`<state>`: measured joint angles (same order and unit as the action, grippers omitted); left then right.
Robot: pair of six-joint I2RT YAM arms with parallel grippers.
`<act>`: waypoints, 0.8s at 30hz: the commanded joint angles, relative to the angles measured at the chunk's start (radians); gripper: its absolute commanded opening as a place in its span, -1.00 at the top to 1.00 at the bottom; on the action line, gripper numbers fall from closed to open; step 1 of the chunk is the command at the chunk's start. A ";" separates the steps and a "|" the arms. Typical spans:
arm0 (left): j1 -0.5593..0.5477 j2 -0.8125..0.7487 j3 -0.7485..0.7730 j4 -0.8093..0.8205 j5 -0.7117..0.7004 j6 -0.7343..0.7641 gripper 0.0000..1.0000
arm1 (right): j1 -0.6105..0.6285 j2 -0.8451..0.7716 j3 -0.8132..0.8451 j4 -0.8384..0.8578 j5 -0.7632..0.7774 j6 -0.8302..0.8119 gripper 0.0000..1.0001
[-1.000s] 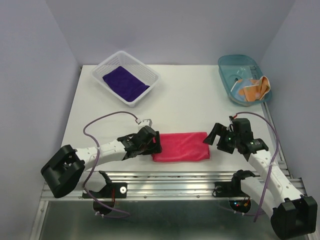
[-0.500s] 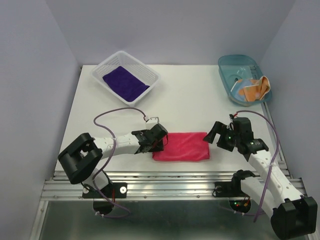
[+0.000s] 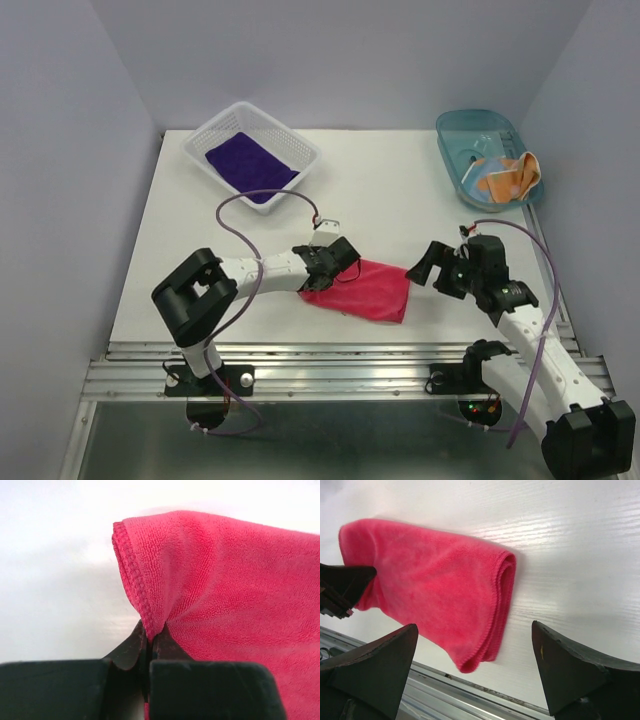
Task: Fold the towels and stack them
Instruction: Neatly place the folded towel into the bin
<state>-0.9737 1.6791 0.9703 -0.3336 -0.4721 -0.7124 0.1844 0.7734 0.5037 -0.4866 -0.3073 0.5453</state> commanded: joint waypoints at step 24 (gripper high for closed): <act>0.256 -0.087 0.243 0.449 -0.280 1.324 1.00 | 0.003 -0.008 -0.044 0.184 0.137 -0.047 -1.00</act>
<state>-0.7441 1.6707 1.1435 0.0185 -0.7700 0.4477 0.1844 0.7582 0.4751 -0.3515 -0.2077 0.5121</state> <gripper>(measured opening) 0.060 0.998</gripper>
